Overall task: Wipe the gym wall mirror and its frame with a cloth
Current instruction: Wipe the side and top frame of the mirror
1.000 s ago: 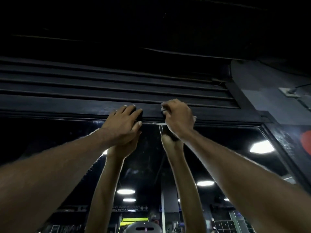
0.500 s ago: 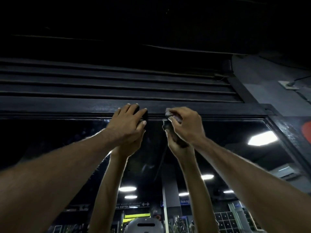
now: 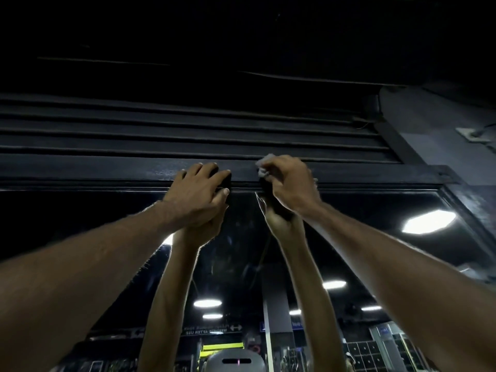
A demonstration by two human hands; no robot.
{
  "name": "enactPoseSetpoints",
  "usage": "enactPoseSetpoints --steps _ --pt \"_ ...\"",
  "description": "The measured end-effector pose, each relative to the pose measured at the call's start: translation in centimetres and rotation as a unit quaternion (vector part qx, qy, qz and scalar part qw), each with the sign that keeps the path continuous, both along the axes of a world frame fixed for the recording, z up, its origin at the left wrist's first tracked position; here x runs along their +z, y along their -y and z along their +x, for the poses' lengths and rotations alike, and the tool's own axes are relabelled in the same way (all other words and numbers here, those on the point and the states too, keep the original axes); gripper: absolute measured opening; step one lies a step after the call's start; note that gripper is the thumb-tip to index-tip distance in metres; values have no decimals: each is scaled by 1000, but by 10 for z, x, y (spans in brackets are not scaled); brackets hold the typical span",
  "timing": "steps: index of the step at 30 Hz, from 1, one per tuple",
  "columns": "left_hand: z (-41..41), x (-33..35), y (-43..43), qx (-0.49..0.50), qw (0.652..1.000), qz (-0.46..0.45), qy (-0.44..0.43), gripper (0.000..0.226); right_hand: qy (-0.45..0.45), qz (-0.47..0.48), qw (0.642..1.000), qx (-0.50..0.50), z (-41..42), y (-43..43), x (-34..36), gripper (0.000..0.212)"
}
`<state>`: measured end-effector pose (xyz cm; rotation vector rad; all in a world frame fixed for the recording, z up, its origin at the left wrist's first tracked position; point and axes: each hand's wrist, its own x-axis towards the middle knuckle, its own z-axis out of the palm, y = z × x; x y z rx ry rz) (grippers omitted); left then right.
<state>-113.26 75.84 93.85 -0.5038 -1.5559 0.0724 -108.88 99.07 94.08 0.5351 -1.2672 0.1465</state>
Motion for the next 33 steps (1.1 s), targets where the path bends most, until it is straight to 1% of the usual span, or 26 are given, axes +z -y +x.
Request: enactPoseSetpoints --steps 1,2,4,5,6,7,9,11,13,14,15,16,17,18,19,20,21,22,25,27,28,29,30,33 --pt "1 -1 -1 -1 1000 1 0 60 -16 1 1000 -4 1 -9 -2 28" --pt "1 -2 -3 -3 1000 2 0 61 -35 -36 999 -14 1 -21 -4 26" --pt "1 -5 -4 -5 1000 2 -2 61 -59 -165 984 -38 -2 -37 -15 23" --pt "0 -6 -4 -6 1000 5 -5 60 -63 -215 974 -43 -7 -39 -23 24" --pt "-1 -8 -4 -9 1000 9 -7 60 -69 -226 970 -48 -13 -35 -33 27" --pt "-2 -8 -4 -10 1000 10 -8 60 -75 -212 973 -53 -19 -28 -41 31" --pt "-3 -9 -4 -13 1000 10 -6 60 -88 -147 984 -58 -30 -10 -49 38" --pt "-3 -8 -2 -18 1000 6 2 60 -70 -69 995 -25 -32 4 -47 40" --pt "-2 -4 2 -11 1000 8 4 59 -34 10 999 15 -24 12 -39 37" --pt "-1 -2 5 -5 1000 13 4 60 -35 28 999 22 -18 13 -33 33" --pt "-1 0 9 -4 1000 21 6 60 -56 15 998 27 -12 12 -25 30" --pt "0 2 14 -8 1000 28 9 61 -89 -32 995 28 -6 9 -14 27" --pt "0 2 19 -9 999 32 13 61 -114 -104 987 31 0 5 -3 26" --pt "0 2 24 -6 999 30 13 61 -110 -183 976 32 7 4 7 25" --pt "0 2 26 3 1000 23 13 61 -83 -244 966 29 11 3 16 24" --pt "0 1 27 10 1000 17 11 61 -48 -272 961 22 12 5 22 21" --pt "0 2 28 12 1000 16 10 61 -24 -268 963 15 10 12 26 17" --pt "1 2 28 7 1000 20 10 60 -14 -239 971 6 7 20 27 15" --pt "1 5 32 -12 999 30 9 57 -30 -75 996 -29 -6 49 19 18" --pt "-1 4 34 -12 1000 24 4 57 -26 36 997 -62 -6 44 8 22" --pt "-3 3 36 -12 1000 19 3 58 -28 67 995 -73 -3 36 5 23" --pt "-4 2 37 -11 1000 14 1 59 -32 73 994 -80 -1 24 5 27" --pt "-6 1 39 -7 1000 10 -4 60 -34 52 994 -90 1 14 4 31" --pt "-6 2 44 -2 1000 0 -16 60 11 -102 983 -150 3 4 1 41"
